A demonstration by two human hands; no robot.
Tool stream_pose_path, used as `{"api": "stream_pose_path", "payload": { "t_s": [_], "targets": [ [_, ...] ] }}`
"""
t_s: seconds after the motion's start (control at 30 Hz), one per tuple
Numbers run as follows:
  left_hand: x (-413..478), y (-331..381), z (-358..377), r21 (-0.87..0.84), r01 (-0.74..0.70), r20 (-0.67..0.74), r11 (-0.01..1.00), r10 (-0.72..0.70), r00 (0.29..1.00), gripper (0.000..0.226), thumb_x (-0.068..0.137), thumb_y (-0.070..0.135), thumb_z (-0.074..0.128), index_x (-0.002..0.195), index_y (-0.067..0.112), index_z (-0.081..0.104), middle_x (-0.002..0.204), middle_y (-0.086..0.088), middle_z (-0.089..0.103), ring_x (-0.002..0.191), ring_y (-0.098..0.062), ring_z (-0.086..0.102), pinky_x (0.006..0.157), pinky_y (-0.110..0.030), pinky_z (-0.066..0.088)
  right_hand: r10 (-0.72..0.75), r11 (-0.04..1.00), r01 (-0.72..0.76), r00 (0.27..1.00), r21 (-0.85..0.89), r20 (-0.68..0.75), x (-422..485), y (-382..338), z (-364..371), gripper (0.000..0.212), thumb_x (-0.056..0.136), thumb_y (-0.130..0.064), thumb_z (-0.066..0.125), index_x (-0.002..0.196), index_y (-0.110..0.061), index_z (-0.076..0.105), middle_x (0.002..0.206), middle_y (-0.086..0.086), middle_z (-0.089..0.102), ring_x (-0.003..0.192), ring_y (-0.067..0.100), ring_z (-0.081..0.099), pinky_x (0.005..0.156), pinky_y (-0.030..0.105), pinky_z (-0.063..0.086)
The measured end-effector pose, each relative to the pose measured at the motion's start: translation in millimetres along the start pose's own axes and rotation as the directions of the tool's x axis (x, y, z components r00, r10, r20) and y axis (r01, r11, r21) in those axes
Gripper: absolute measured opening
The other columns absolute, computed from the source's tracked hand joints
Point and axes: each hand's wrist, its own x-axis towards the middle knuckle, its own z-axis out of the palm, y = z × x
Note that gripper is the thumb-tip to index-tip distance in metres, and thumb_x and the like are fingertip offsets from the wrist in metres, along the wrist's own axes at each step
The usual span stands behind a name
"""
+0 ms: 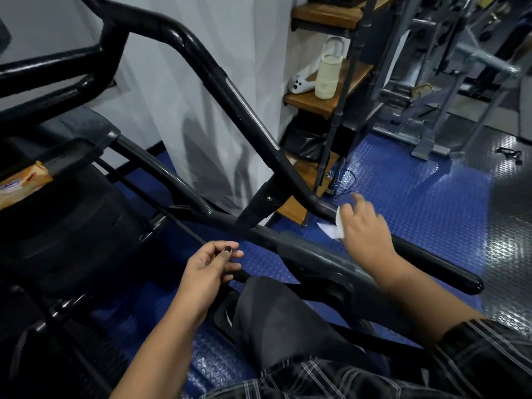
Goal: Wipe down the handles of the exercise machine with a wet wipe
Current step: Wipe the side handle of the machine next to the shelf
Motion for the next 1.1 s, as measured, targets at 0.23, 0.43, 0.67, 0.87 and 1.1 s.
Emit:
{"api": "stream_pose_path", "payload": {
  "t_s": [0.23,0.43,0.67,0.87,1.1],
  "targets": [
    [-4.3,-11.4,-9.8,0.004,0.021,-0.017,1.0,-0.021,1.0,0.02,0.1,0.01,0.049,0.102,0.017,0.068,0.094,-0.002,0.075,0.074,-0.011,0.065,0.069,-0.027,0.048,0.162,0.987,-0.161,0.983,-0.017,0.086,17.1,-42.6,-16.0,0.06,0.078,-0.017,0.068,0.13,-0.017,0.037,0.13,0.011,0.043,0.119,0.029,0.041,0.096,0.041,0.036],
    [-3.7,-6.5,-16.0,0.002,0.01,-0.03,1.0,-0.01,1.0,0.02,0.1,0.009,0.048,0.1,0.015,0.067,0.09,0.0,0.074,0.074,-0.01,0.066,0.068,-0.025,0.049,0.125,0.923,-0.167,0.982,0.346,0.14,61.2,-67.6,-30.1,0.029,0.081,-0.008,0.066,0.096,-0.013,0.042,0.097,0.01,0.063,0.085,0.03,0.059,0.067,0.036,0.04],
    [7.6,-4.3,-19.3,0.019,0.039,-0.015,0.999,-0.039,0.999,0.02,0.1,0.008,0.048,0.102,0.014,0.067,0.093,-0.001,0.074,0.077,-0.013,0.066,0.068,-0.026,0.049,-0.053,0.823,-0.256,0.854,0.508,0.517,71.1,-19.7,-32.0,0.026,0.068,-0.027,0.073,0.085,-0.015,0.058,0.086,0.007,0.064,0.078,0.026,0.063,0.058,0.029,0.043],
    [20.5,1.1,-17.5,0.043,0.027,0.028,0.999,-0.028,0.999,0.02,0.1,0.008,0.048,0.1,0.017,0.066,0.092,-0.001,0.074,0.076,-0.013,0.065,0.068,-0.026,0.049,0.076,0.956,-0.143,0.965,0.257,0.252,37.8,-11.5,-18.6,0.019,0.081,-0.028,0.06,0.093,-0.018,0.049,0.074,-0.003,0.053,0.066,0.025,0.053,0.058,0.032,0.037],
    [34.6,3.7,-16.2,0.056,0.018,0.06,0.998,-0.021,0.998,0.02,0.101,0.011,0.048,0.1,0.019,0.067,0.095,-0.001,0.074,0.08,-0.014,0.066,0.074,-0.03,0.049,0.107,0.994,-0.107,0.994,0.025,-0.023,-13.6,26.1,10.0,0.036,0.072,-0.011,0.069,0.08,-0.018,0.035,0.07,0.003,0.052,0.057,0.027,0.048,0.051,0.033,0.027]
  ]
}}
